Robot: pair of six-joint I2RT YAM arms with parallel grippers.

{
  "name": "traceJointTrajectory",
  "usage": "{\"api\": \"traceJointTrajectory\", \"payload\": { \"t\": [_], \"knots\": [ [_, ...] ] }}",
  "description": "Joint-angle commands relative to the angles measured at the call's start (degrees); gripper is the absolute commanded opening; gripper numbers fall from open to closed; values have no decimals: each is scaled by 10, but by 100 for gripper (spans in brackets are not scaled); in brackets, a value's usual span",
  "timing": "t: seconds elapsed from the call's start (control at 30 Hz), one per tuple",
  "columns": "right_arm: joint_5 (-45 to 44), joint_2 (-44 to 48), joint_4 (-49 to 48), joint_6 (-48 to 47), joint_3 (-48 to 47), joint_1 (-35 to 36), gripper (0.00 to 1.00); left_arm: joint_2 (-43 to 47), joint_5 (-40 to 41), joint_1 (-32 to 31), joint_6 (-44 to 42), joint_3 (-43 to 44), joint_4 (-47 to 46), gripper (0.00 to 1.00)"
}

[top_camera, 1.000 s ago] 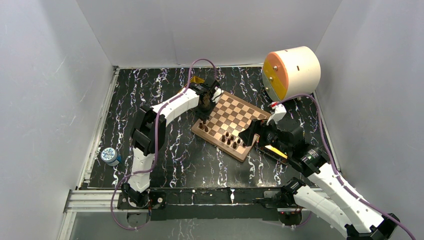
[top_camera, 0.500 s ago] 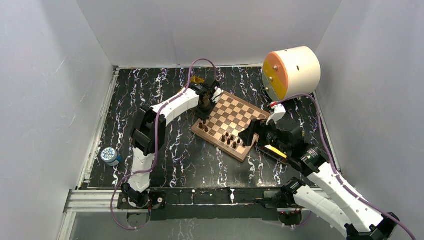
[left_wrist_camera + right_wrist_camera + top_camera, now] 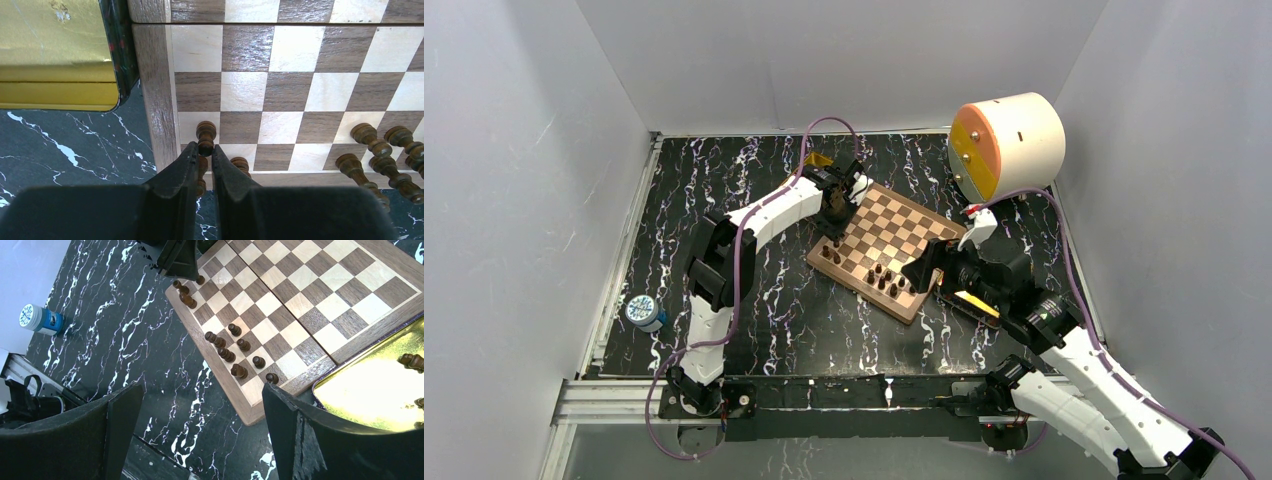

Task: Set up the chess pieces on the board
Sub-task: Adjust the chess piece on the chessboard.

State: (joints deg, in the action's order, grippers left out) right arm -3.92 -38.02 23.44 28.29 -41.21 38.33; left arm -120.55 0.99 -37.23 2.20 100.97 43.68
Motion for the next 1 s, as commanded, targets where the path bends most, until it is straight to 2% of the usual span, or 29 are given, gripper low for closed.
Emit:
{"api": "traceJointTrajectory", "payload": {
  "t": [0.0,0.77,0.97],
  "knots": [
    [-4,9,-11,-1,-31,0,99,9,4,1,1,7,3,11],
    [-3,6,-15,-1,-25,0,99,8,27,0,-5,23,17,12],
    [-3,5,-15,0,-26,0,99,4,22,0,-6,24,15,23]
  ]
}}
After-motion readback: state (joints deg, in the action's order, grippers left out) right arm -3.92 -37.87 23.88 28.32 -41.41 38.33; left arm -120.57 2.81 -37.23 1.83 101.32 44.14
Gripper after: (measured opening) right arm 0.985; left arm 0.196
